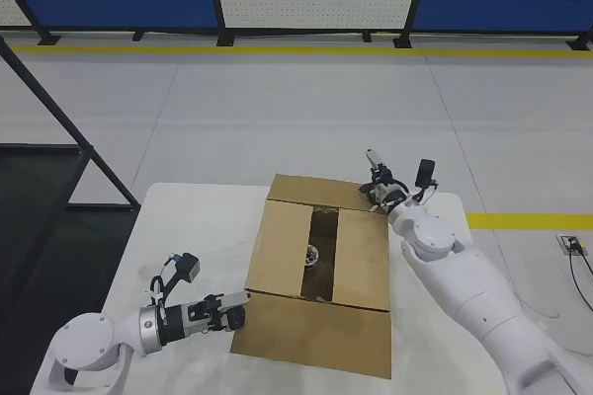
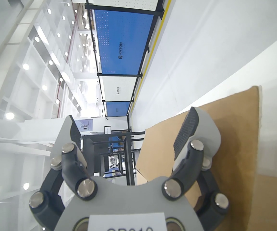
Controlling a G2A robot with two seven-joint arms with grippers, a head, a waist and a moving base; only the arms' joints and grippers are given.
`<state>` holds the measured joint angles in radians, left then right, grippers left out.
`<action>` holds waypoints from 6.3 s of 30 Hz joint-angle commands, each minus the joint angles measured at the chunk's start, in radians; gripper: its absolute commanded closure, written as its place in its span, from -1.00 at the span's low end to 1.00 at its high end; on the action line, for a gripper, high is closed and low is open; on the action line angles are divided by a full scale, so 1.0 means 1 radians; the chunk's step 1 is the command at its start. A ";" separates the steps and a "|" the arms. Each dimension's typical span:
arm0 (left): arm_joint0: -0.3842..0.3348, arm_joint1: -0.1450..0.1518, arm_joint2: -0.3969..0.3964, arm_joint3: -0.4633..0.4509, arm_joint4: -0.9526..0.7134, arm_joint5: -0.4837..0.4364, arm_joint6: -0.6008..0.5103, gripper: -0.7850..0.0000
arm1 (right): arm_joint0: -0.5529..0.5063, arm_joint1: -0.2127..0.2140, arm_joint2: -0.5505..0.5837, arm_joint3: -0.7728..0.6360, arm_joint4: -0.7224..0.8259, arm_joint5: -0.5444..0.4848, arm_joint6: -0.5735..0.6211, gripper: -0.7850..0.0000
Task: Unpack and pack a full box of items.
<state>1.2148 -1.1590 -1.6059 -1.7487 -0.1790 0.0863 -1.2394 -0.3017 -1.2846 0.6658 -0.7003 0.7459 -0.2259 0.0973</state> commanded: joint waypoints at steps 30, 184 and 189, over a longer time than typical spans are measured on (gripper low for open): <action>-0.297 0.010 0.215 -0.002 -0.052 0.040 0.157 -1.00 | -0.689 0.246 0.707 -0.589 0.049 -0.228 0.864 -1.00; -0.073 -0.193 0.152 -0.223 0.191 -0.158 0.660 -1.00 | -0.894 0.167 0.784 -0.474 -0.028 -0.404 0.891 -1.00; -0.073 -0.193 0.152 -0.223 0.191 -0.158 0.660 -1.00 | -0.914 0.171 0.816 -0.539 -0.029 -0.430 0.884 -1.00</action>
<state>1.1422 -1.3524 -1.4536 -1.9717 0.0123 -0.0714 -0.5795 -1.2117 -1.1146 1.4750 -1.2229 0.7185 -0.6539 0.9840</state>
